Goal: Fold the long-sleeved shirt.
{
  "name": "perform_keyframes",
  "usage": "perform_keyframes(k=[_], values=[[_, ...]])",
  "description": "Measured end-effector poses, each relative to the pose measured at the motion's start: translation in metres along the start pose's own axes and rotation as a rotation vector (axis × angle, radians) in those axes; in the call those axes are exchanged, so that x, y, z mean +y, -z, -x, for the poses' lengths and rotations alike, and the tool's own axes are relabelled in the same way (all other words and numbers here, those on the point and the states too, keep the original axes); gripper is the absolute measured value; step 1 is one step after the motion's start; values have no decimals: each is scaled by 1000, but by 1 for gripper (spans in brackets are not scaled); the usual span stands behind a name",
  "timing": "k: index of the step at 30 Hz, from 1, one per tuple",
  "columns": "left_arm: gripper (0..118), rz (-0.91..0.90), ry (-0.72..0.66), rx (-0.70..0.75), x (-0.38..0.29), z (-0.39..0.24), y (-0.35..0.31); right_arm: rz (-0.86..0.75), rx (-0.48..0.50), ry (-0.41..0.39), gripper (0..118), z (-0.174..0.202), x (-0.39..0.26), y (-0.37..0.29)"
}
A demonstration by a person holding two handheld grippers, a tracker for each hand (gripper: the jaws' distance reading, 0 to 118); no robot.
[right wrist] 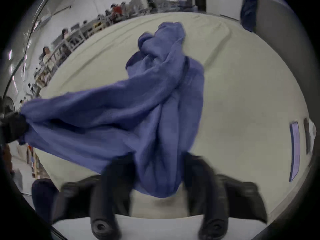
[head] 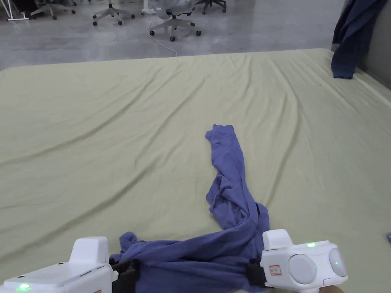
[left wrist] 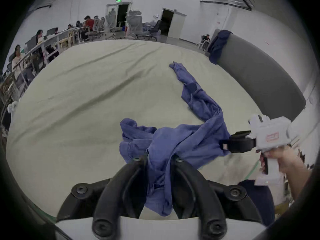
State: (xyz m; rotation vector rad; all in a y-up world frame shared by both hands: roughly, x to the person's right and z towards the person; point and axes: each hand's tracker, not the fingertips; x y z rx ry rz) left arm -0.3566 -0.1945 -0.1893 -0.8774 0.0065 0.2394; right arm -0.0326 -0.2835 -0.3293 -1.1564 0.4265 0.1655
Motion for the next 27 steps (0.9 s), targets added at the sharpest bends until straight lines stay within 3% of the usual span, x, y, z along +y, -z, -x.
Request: perform_keyframes(k=[1,2,3,8,17,22,27], values=[[21,-1,-13,-10,0,0,-1,-39,59,51,25,-3,1,-7],[21,-3,-19,-12,0,-1,-4,-45,147,146,15,-8,1,-15],[21,-16,-28,-12,-2,-3,-10,-80,165,217,15,-9,-1,-26],[21,-148,-179,-94,8,5,-56,-458,45,48,15,5,-11,-131],[21,-606,-247,-246,76,-23,-180,-1004,-57,-112,15,37,15,-309],[21,-776,-146,-223,142,-45,-231,-1149,-77,-176,15,48,57,-371],[21,-817,-149,-291,228,-47,-246,-1164,-120,-179,15,43,134,-409]])
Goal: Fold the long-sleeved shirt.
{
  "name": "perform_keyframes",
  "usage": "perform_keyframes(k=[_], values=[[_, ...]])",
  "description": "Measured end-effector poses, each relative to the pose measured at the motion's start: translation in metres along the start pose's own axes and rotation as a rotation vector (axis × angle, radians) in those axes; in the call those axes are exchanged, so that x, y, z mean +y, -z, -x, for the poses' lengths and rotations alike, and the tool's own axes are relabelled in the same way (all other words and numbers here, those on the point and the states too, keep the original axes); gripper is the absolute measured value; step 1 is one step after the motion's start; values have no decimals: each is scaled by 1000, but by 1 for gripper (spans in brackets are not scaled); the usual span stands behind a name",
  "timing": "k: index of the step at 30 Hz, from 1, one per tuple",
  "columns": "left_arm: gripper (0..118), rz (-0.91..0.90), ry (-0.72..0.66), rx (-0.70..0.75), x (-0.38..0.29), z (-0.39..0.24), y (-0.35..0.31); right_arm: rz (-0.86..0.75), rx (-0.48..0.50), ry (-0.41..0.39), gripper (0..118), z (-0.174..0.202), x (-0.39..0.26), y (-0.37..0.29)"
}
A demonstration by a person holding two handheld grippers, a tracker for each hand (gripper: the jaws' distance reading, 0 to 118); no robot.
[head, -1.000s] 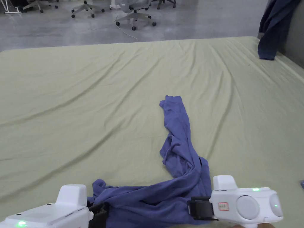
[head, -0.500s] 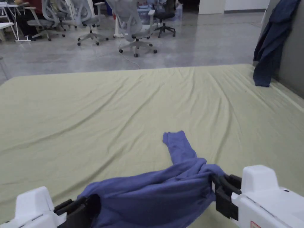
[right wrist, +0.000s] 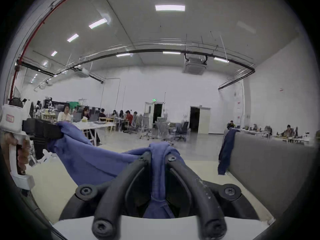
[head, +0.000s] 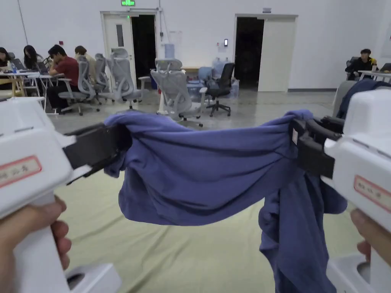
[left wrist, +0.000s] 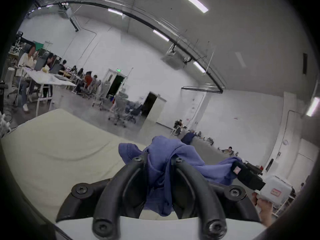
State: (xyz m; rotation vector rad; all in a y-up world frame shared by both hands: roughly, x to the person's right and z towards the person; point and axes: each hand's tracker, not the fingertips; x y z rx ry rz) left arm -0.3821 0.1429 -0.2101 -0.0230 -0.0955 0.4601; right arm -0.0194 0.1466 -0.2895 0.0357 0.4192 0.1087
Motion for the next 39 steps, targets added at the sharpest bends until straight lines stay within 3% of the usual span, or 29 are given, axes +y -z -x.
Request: perform_keyframes(k=[9,14,16,19,22,25,28,32,34,39], values=[[21,18,-6,15,84,14,111,99,-3,1,15,-35,86,131],[21,42,28,50,99,27,163,166,-48,-118,15,-30,98,196],[21,67,13,69,93,39,184,203,-51,-123,15,-30,86,224],[21,112,20,114,64,66,217,305,-24,-67,15,-35,42,268],[21,232,12,160,11,105,245,412,-14,-59,15,-29,-28,301],[21,356,9,206,-64,150,259,533,18,-90,15,-19,-124,324],[21,525,-41,260,-152,197,260,700,49,-62,15,-9,-224,325],[21,693,-120,329,-253,242,232,854,97,30,15,3,-335,288],[21,752,-127,327,-285,247,207,916,135,117,15,5,-375,255],[20,817,-138,270,-322,238,128,905,175,70,15,6,-400,166]])
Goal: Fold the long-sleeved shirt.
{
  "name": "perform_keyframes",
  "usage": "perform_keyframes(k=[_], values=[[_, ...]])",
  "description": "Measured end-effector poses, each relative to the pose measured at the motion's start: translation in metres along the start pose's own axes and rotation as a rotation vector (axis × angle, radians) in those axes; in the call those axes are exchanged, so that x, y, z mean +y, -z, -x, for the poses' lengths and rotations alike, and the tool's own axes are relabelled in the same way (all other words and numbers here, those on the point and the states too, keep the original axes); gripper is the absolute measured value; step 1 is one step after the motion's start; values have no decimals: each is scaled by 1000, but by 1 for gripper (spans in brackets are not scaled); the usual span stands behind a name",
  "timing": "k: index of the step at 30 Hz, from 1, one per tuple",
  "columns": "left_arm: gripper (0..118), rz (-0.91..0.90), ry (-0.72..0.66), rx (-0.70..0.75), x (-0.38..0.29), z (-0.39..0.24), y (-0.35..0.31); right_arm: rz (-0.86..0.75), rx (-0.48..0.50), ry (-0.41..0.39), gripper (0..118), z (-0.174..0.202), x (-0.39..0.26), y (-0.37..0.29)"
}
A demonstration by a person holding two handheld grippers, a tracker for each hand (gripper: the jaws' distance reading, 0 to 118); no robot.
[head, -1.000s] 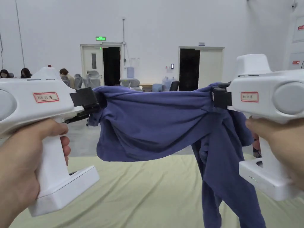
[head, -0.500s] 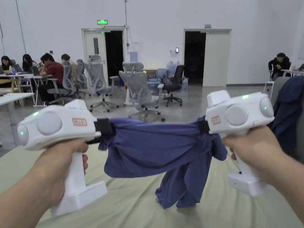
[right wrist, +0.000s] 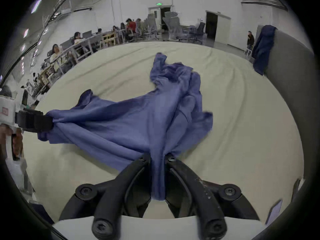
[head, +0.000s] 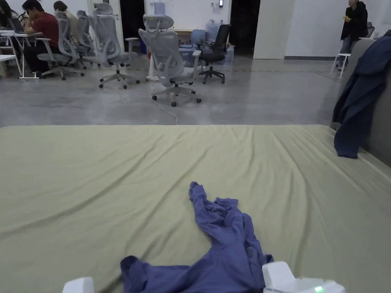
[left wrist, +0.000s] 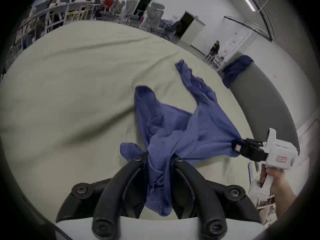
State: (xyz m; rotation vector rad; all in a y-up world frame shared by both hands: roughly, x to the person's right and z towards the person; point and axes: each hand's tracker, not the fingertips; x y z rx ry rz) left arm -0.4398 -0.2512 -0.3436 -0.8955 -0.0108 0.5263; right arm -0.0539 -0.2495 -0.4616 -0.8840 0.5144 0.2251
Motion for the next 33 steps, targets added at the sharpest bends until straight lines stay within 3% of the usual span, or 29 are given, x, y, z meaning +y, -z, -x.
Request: perform_keyframes(k=[10,17,19,21,23,24,25,26,27,29,32,33], values=[[20,118,-6,-16,-119,-9,-93,90,55,70,15,34,-104,-104],[20,276,-68,-24,-136,15,-87,253,45,14,16,57,-140,-99],[20,338,-105,20,-136,25,-70,328,91,97,16,48,-135,-84],[20,358,-143,-10,-136,31,-59,344,88,202,24,40,-132,-77],[30,340,-195,-22,-129,32,-67,404,29,215,81,32,-129,-76],[46,291,-193,-18,-127,28,-76,372,-12,227,109,30,-128,-86],[81,209,-146,11,-126,21,-89,301,-13,241,118,27,-126,-101],[105,109,-70,42,-126,14,-109,203,10,252,116,25,-121,-120],[118,19,0,40,-127,8,-128,153,8,276,111,25,-117,-139],[118,-129,64,15,-134,-2,-168,77,41,306,112,27,-116,-172],[118,-188,3,58,-151,-12,-197,-47,66,318,113,33,-120,-214],[118,-175,-36,93,-159,-16,-202,-72,72,306,108,37,-124,-223]])
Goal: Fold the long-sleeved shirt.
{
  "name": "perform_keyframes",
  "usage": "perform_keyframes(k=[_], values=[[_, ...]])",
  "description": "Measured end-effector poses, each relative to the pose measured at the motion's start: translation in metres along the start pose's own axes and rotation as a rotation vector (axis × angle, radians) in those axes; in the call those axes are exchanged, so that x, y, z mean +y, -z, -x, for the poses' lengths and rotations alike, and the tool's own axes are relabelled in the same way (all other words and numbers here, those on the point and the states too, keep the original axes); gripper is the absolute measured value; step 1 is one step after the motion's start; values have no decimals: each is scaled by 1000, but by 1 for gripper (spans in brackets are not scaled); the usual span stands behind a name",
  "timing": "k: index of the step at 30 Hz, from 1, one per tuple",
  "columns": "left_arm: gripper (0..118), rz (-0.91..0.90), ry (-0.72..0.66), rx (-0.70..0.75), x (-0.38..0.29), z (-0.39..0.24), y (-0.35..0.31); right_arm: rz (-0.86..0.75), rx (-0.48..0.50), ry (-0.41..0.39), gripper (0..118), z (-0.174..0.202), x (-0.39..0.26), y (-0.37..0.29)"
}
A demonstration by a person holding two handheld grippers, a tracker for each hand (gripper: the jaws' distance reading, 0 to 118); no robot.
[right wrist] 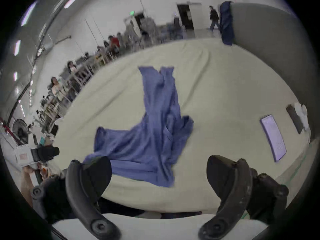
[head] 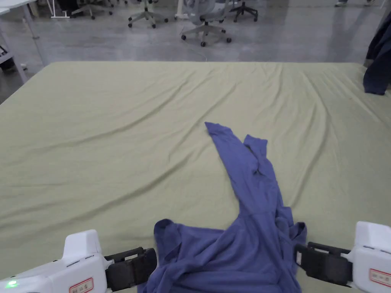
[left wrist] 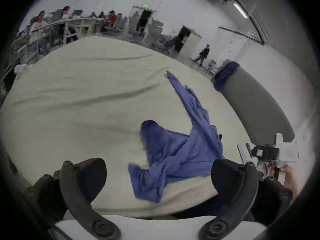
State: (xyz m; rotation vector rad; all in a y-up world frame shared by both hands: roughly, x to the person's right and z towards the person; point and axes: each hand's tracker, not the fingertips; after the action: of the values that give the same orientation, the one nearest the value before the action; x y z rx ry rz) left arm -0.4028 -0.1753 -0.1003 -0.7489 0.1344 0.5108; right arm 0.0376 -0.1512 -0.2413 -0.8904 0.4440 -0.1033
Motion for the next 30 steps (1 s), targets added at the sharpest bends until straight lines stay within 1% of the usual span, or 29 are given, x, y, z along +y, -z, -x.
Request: perform_keyframes(k=[1,2,3,4,5,6,7,8,9,10,11,12,13,14,15,16,18,19,20,21,22,23,24,25,26,27,28,29,30], values=[[109,39,-28,45,-6,-2,-3,-7,3,-13,87,2,-5,-6],[83,107,-55,78,-15,-4,-6,-8,-3,-29,55,6,-9,-12],[41,119,-69,54,-24,-4,-9,-13,-15,-54,13,11,-13,-15],[2,114,-77,38,-32,-6,-7,-16,-43,-73,2,15,-17,-15],[4,125,-95,49,-40,-7,-3,-12,-64,-70,2,17,-26,-16],[4,133,-142,56,-45,-10,-1,-11,-46,-74,2,18,-30,-16],[11,138,-135,65,-46,-11,5,1,-12,-82,2,19,-32,-14],[34,141,-144,71,-47,-11,14,12,27,-75,2,19,-33,-12],[72,146,-152,108,-47,-12,24,18,30,-71,2,18,-29,-6],[112,150,-141,169,-47,-15,34,26,26,-74,2,18,-28,-2],[118,146,-129,226,-48,-19,48,41,15,-88,2,19,-25,4],[113,137,-117,272,-50,-16,59,53,-1,-108,2,20,-21,8],[105,116,-98,292,-50,-22,65,53,-9,-120,2,20,-9,13],[103,194,-111,260,-47,-28,78,51,-13,-131,2,21,-2,18],[103,229,-120,202,-49,-34,89,48,-11,-143,2,22,7,24],[99,235,-125,156,-53,-33,96,46,-5,-159,2,24,17,30],[99,291,-87,119,-64,-44,120,40,6,-212,2,30,48,48],[94,345,-68,128,-68,-47,128,32,2,-243,2,33,61,59],[88,347,-56,162,-74,-47,129,32,-5,-275,2,37,78,72],[83,297,-30,216,-72,-51,125,34,-18,-305,2,41,95,86],[55,266,-32,205,-69,-51,121,32,-24,-326,2,45,110,101],[9,231,-50,169,-65,-47,118,38,-21,-350,2,50,127,122],[10,242,-121,75,-63,-38,109,55,-25,-374,8,55,142,143],[10,257,-135,35,-61,-36,106,71,-30,-403,39,62,158,163],[10,256,-99,51,-60,-35,101,94,-4,-429,77,66,170,191],[10,243,-92,60,-59,-34,96,120,-10,-455,117,70,179,219],[10,233,-105,49,-56,-29,90,152,-32,-459,116,73,185,245],[10,227,-123,31,-53,-27,87,148,-48,-481,113,82,189,261],[10,225,-117,34,-51,-26,83,198,-91,-493,112,88,193,283]])
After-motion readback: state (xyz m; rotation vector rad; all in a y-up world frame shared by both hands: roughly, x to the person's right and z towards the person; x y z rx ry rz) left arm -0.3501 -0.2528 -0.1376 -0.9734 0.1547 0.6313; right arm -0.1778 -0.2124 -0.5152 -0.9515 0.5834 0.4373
